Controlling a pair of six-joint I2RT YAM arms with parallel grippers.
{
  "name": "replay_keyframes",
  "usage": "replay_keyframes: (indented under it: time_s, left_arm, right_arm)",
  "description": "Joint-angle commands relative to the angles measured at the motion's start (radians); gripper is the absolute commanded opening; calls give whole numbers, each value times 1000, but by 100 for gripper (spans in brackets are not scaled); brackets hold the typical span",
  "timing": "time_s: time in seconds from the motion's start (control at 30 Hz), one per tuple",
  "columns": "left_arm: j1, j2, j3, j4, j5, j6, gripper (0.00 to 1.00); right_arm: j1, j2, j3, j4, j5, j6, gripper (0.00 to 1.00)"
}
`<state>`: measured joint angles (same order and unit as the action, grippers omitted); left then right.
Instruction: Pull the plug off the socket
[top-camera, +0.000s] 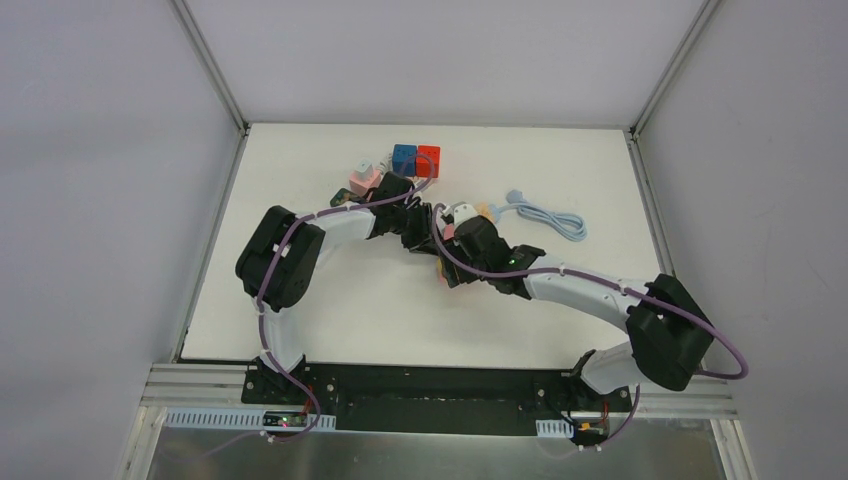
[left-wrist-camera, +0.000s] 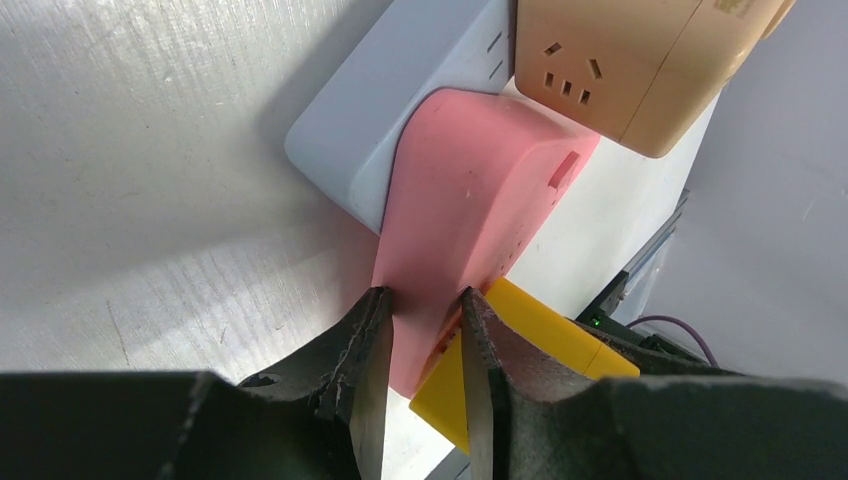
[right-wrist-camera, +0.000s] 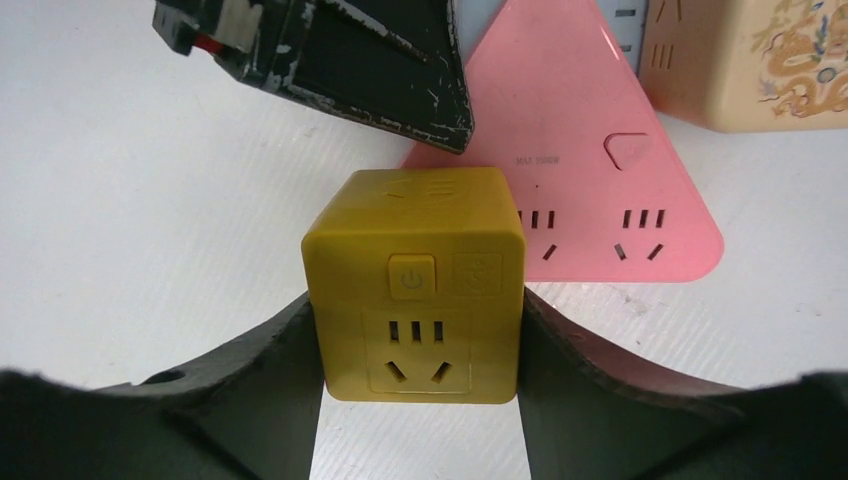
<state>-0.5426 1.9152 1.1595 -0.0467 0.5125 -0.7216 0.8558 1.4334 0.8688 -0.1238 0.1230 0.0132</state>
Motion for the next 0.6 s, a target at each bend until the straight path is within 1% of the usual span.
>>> replay_keyframes:
  time_s: [0.0, 0.07, 0.13, 0.23, 0.33, 0.37, 0.57]
  left_arm:
    - [-21, 102, -51, -190, -208, 40, 19]
    - [-23, 103, -53, -196, -212, 41, 19]
    - [-26, 104, -57, -194, -208, 39, 18]
    - [-28, 106, -62, -193, -204, 40, 18]
    - [-28, 108, -62, -193, -199, 43, 18]
    - [-28, 108, -60, -193, -199, 45, 18]
    - [-28, 117, -55, -195, -195, 45, 18]
  right_arm:
    - [87, -37, 20, 206, 128, -57, 0]
    - [92, -57, 12, 229, 157, -86, 0]
    - [88, -85, 12, 234, 147, -105, 0]
    - [32, -119, 25, 220, -4, -77, 0]
    - [-30, -125, 43, 191, -184, -5, 0]
    - [-44, -122, 43, 187, -213, 21, 0]
    - [-49, -66, 18, 195, -150, 53, 0]
